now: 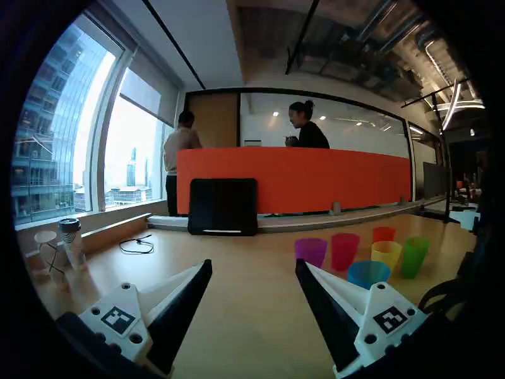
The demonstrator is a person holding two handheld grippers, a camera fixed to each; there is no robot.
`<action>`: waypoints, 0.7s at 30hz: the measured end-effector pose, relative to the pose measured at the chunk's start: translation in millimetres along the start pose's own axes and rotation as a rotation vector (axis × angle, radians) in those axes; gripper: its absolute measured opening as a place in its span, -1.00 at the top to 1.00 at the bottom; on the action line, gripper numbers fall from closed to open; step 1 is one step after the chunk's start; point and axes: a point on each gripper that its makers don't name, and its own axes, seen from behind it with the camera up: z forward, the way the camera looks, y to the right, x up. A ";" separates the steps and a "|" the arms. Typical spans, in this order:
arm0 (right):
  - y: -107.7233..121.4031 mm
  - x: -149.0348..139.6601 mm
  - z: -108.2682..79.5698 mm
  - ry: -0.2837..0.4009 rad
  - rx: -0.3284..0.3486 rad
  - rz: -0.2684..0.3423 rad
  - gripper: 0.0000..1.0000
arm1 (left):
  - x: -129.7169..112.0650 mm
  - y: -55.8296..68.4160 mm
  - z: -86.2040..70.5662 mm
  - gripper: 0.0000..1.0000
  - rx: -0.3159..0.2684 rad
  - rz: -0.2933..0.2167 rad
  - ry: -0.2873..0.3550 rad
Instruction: Pour water
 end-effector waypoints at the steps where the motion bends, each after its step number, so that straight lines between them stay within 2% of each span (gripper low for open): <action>1: 0.4 -0.3 0.3 -0.001 -0.002 0.000 -0.99 | -0.2 -0.5 0.4 -0.97 0.003 0.000 0.000; 6: 1.4 -3.0 2.9 -0.016 -0.007 0.001 -0.99 | -2.9 -3.7 3.6 -0.97 0.022 -0.003 -0.010; 11: 1.4 7.7 4.1 -0.022 0.000 0.001 -1.00 | 1.0 -8.6 6.4 -0.97 0.038 -0.008 -0.028; 15: 2.6 23.9 5.1 -0.019 0.007 -0.006 -1.00 | 14.0 -11.3 8.0 -0.97 0.045 -0.013 -0.036; 21: 3.0 55.8 5.4 -0.021 0.024 -0.022 -0.99 | 46.3 -12.0 11.7 -0.97 0.036 -0.022 -0.045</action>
